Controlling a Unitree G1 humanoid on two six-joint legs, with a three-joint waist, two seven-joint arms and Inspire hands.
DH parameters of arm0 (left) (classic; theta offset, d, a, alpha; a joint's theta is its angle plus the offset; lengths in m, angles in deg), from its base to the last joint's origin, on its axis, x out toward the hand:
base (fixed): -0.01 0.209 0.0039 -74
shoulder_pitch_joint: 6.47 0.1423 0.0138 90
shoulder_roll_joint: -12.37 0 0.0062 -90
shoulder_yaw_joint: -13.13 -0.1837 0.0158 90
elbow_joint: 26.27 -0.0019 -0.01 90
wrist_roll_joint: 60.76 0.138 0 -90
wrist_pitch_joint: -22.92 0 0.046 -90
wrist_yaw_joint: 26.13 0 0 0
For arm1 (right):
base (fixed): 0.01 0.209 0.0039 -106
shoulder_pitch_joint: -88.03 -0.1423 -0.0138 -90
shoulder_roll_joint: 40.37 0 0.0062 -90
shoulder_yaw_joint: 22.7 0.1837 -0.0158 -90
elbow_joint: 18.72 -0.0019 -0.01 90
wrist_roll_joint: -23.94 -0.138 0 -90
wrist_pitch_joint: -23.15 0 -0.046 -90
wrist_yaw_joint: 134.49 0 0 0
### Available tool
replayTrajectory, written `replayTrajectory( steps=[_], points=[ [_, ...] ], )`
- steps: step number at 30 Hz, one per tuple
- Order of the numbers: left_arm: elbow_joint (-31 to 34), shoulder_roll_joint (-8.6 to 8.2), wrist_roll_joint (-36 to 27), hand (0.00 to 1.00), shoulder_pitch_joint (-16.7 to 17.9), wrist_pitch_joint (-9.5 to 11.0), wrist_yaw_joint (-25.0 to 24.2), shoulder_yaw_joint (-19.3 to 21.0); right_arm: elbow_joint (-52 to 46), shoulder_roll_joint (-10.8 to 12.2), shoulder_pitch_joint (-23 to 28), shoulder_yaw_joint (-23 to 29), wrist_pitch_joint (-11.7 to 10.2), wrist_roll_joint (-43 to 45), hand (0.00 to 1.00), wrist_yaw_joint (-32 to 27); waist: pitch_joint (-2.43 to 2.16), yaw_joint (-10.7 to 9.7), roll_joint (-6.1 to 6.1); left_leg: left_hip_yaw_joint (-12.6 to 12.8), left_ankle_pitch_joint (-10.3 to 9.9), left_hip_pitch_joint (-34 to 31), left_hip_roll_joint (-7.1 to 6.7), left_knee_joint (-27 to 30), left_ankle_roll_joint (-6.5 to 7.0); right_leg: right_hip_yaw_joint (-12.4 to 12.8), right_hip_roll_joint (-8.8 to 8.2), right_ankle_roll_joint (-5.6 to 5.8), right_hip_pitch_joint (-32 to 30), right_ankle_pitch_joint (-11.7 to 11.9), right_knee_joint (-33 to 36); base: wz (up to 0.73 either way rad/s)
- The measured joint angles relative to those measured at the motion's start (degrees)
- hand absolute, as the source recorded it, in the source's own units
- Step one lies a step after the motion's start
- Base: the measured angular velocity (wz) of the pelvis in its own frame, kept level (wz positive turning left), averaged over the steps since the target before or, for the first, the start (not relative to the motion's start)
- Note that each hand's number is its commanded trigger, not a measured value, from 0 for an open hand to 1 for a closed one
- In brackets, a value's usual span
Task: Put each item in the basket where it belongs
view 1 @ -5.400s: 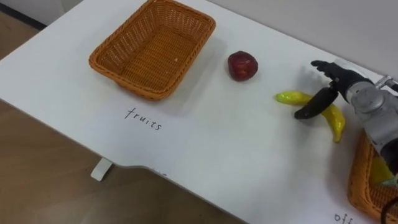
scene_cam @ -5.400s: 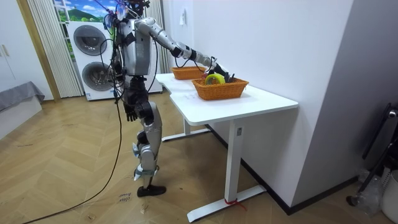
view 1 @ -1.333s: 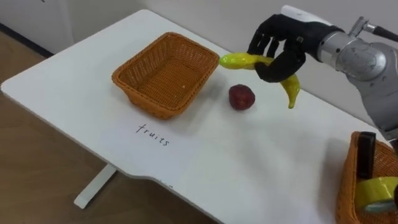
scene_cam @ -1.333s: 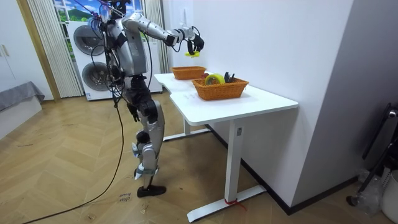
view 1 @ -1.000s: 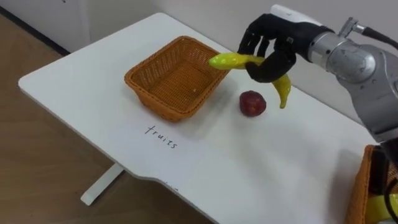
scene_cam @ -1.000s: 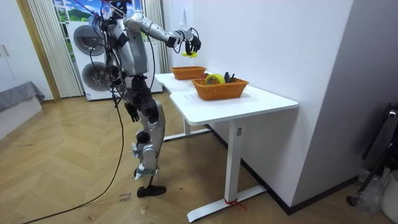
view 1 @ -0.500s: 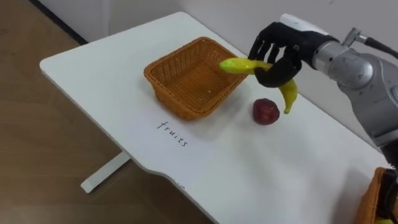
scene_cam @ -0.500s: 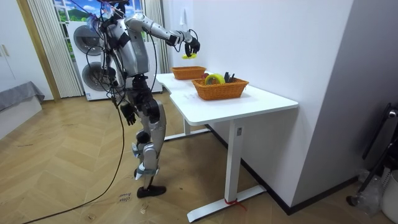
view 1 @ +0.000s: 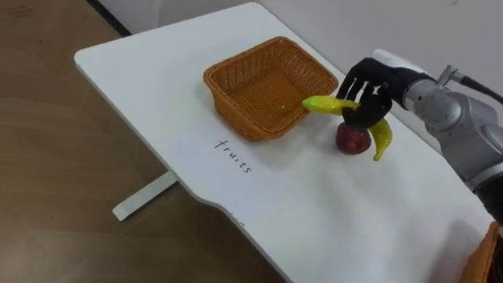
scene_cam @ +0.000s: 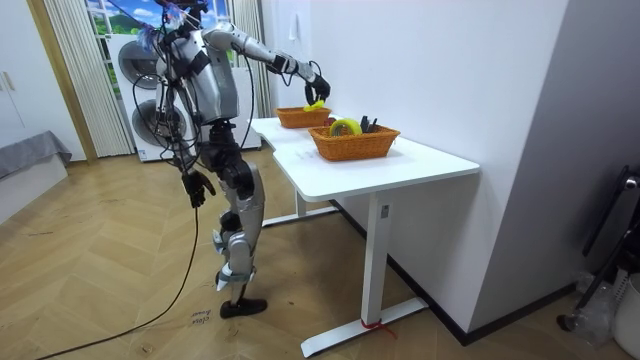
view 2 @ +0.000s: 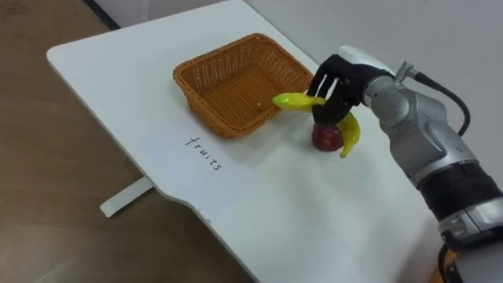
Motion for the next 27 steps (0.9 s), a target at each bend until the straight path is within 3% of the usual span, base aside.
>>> replayTrajectory(
  steps=[10, 12, 27],
  points=[
    [0.0, 0.52, 0.0, 0.00, 0.0, -0.1, 0.0, -1.6, 0.2, 0.0, -0.9, 0.0, 0.3, 3.1, 1.00, -5.4, 0.23, -0.2, -0.09, 0.1, -0.1, -2.5, 0.04, 0.8, -0.03, 0.0, 0.09, -0.06, -2.1, 0.0, 0.1, 0.00],
    [-0.1, 0.54, 0.0, 0.00, 0.0, -0.2, 0.0, -1.6, 0.2, 0.0, -1.2, 0.0, 0.5, 4.7, 1.00, -6.4, 0.44, -0.1, -0.14, 0.0, -0.1, -2.6, 0.00, 0.8, -0.01, 0.0, 0.10, -0.10, -2.3, 0.1, 0.0, 0.00],
    [0.7, 0.42, 0.1, 0.00, 0.0, -0.6, 0.6, -1.2, -2.4, 0.0, -1.6, 0.0, 2.5, 9.8, 1.00, -10.4, 0.32, -0.1, -0.27, -0.1, -0.2, -3.4, 0.01, 0.9, 0.02, -0.1, 0.15, -0.12, -3.1, 0.1, -0.1, 0.00]
  ],
)
